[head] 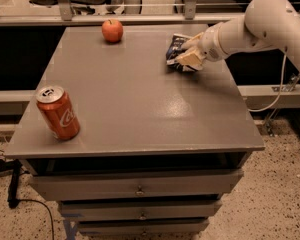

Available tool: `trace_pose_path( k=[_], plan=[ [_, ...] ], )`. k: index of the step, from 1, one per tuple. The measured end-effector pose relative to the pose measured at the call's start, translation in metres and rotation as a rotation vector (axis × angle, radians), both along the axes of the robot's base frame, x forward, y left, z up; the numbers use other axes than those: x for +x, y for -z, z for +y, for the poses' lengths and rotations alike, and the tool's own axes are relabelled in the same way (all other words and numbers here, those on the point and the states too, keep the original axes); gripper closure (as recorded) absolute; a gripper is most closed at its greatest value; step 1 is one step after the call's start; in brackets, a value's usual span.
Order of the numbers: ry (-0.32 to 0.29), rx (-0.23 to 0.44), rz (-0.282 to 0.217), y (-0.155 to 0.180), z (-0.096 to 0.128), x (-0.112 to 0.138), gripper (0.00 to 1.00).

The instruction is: Move blue chip bag near coke can

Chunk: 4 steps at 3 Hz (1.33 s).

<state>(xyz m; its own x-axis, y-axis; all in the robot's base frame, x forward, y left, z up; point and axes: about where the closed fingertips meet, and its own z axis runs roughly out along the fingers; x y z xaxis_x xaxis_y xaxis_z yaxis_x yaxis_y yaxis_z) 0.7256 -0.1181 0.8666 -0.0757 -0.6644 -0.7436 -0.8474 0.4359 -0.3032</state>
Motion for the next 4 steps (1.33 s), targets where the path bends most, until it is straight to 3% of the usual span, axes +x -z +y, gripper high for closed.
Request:
trace_pose_path(
  k=[1,2,3,4],
  plan=[
    [-0.019,-0.001,-0.003,-0.004,0.003,-0.004,0.88],
    [-0.074,0.012,-0.001,-0.023,0.014,-0.019,1.00],
    [-0.190,0.072,0.021,-0.046,0.034,-0.051,1.00],
    [-0.378,0.138,0.035,-0.071,0.072,-0.109,1.00]
  ],
)
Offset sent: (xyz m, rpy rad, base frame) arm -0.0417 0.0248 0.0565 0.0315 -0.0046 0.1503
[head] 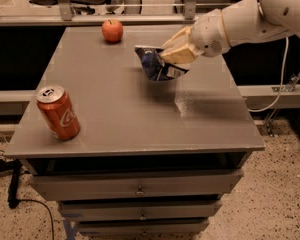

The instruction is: Move blue chip bag near coke can

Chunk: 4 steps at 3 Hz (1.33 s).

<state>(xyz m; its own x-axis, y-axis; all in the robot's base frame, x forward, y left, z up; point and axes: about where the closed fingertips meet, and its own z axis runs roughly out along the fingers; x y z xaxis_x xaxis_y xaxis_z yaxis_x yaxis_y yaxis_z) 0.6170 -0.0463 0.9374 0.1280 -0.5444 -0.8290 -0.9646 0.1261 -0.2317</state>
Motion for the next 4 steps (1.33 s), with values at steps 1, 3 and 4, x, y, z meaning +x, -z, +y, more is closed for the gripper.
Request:
trace_pose_path(
  k=[1,3,4],
  plan=[
    [-0.180,0.058,-0.030,-0.014,0.042,-0.060,1.00],
    [-0.359,0.121,-0.033,-0.003,0.097,-0.126,1.00],
    [-0.373,0.130,-0.034,0.006,0.109,-0.134,1.00]
  ],
)
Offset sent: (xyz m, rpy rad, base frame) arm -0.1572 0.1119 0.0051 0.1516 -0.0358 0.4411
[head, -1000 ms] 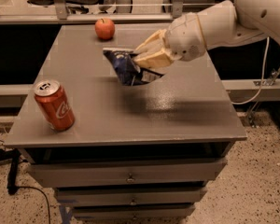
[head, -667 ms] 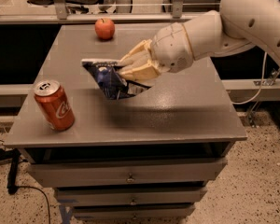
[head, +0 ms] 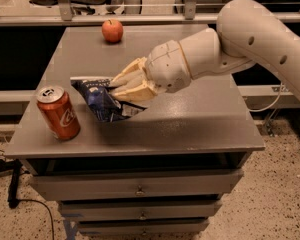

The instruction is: Move blue chip bag near coke can

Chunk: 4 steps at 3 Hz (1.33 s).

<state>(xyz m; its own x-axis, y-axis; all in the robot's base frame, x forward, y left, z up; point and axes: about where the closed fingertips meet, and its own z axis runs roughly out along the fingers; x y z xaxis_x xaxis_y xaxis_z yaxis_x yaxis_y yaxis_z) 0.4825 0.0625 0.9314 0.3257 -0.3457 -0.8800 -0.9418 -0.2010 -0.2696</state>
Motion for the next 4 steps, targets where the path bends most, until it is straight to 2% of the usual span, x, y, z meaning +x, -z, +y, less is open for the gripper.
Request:
trace_pose_path(
  k=[1,4],
  plan=[
    [0.011,0.002,0.001,0.006,0.005,0.003,0.85],
    [0.070,0.005,0.031,0.017,-0.007,0.021,0.15]
  ],
)
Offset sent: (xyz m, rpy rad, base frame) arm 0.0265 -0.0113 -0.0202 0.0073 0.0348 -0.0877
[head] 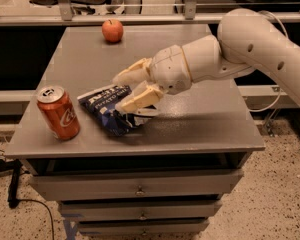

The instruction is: Move blue chip bag near coke can

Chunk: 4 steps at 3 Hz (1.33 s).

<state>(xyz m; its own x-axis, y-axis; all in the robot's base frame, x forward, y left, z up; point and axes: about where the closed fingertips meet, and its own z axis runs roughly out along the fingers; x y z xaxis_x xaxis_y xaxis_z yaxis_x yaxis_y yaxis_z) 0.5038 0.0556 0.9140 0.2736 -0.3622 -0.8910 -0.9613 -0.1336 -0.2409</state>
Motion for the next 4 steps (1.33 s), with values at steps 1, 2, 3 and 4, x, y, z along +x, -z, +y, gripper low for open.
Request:
trace_pose_path(
  k=[1,2,3,4],
  plan=[
    [0.009,-0.001,0.005,0.001,-0.003,0.002,0.00],
    [0.010,-0.001,0.005,0.001,-0.004,0.002,0.00],
    [0.063,-0.008,0.040,0.003,-0.039,0.025,0.00],
    [0.158,-0.035,0.067,0.004,-0.101,0.072,0.00]
  ],
)
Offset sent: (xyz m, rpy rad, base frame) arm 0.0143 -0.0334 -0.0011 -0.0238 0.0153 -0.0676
